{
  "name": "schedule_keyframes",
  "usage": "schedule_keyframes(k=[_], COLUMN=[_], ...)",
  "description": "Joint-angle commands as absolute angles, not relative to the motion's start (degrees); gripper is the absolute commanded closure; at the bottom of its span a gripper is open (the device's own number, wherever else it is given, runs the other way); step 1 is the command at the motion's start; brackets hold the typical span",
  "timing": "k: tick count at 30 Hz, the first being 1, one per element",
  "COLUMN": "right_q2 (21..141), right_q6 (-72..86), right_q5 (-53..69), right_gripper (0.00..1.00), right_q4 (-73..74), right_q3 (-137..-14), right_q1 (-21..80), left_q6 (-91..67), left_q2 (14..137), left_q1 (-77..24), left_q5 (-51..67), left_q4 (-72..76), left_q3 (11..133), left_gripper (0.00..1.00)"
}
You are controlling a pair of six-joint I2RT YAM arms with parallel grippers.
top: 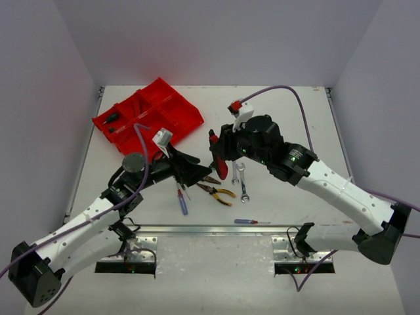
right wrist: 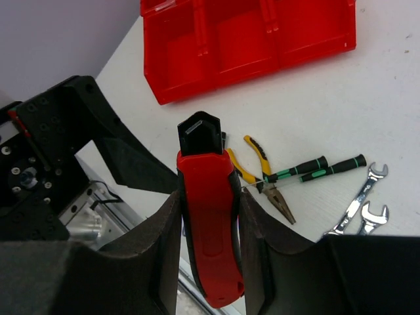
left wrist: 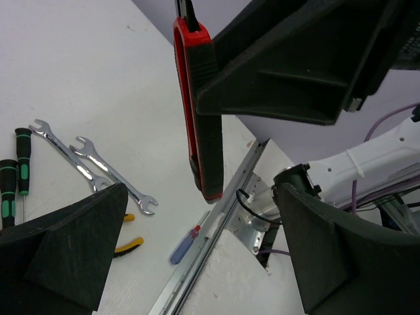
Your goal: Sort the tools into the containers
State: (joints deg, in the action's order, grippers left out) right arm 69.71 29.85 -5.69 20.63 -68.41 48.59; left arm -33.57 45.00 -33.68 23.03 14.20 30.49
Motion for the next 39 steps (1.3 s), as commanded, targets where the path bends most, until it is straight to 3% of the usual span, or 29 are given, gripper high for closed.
schedule_keyframes(k=[1, 4, 11, 13, 15, 17, 18, 21, 22, 24, 26, 27, 29, 33, 39], right_q2=[69.0, 69.1, 68.7, 68.9, 69.4, 69.6, 69.5, 69.0, 68.7, 68.3, 67.3, 66.3, 64.1, 58.5, 52.8], right_q6=[34.1, 34.7, 35.6, 35.8, 36.4, 36.6, 36.6, 36.5, 36.3, 36.0, 36.6, 36.7, 35.7, 32.6, 29.2], right_q5=[-3.9, -4.1, -2.3, -1.8, -1.5, -1.4, -1.5, -2.1, -2.8, -4.5, -7.5, -9.5, -12.8, -17.8, -18.3], right_gripper=[0.98, 0.98, 0.97, 0.97, 0.97, 0.96, 0.95, 0.90, 0.81, 0.57, 0.16, 0.01, 0.01, 0.01, 0.01], right_q4=[18.4, 17.7, 16.7, 16.4, 15.9, 15.6, 15.5, 15.3, 15.3, 15.3, 15.9, 16.8, 18.8, 21.4, 24.4], right_q3=[-70.7, -70.3, -70.4, -70.2, -70.0, -69.9, -69.9, -69.2, -69.0, -68.5, -67.9, -67.6, -67.7, -66.2, -61.3], right_q1=[48.3, 48.3, 48.3, 48.3, 48.4, 48.3, 48.3, 48.3, 48.3, 48.3, 48.2, 47.9, 47.4, 47.2, 47.2], left_q6=[-31.1, -30.7, -30.1, -30.2, -30.2, -30.1, -30.0, -29.2, -29.1, -29.0, -29.0, -29.2, -31.0, -37.2, -38.4], left_q2=[49.2, 53.1, 57.1, 57.9, 59.1, 59.9, 60.3, 60.6, 60.5, 60.4, 61.1, 62.0, 65.0, 70.9, 91.5], left_q1=[-37.0, -39.1, -41.0, -41.0, -41.7, -42.0, -42.0, -42.0, -42.0, -42.0, -42.0, -41.7, -38.4, -24.8, -7.6], left_q5=[13.0, 11.7, 7.9, 9.1, 11.5, 11.6, 11.1, 8.4, 7.4, 5.1, -1.5, -8.3, -19.4, -21.4, -33.7], left_q4=[18.7, 19.0, 18.2, 19.2, 20.6, 20.4, 19.8, 17.7, 17.5, 16.8, 13.0, 8.8, -0.6, -13.6, -24.6], left_q3=[35.1, 37.6, 40.3, 40.7, 41.6, 42.5, 43.1, 43.8, 43.8, 43.9, 45.4, 47.4, 52.1, 58.6, 82.5], left_gripper=[0.08, 0.14, 0.42, 0.44, 0.63, 0.93, 0.99, 1.00, 1.00, 1.00, 1.00, 1.00, 1.00, 1.00, 1.00])
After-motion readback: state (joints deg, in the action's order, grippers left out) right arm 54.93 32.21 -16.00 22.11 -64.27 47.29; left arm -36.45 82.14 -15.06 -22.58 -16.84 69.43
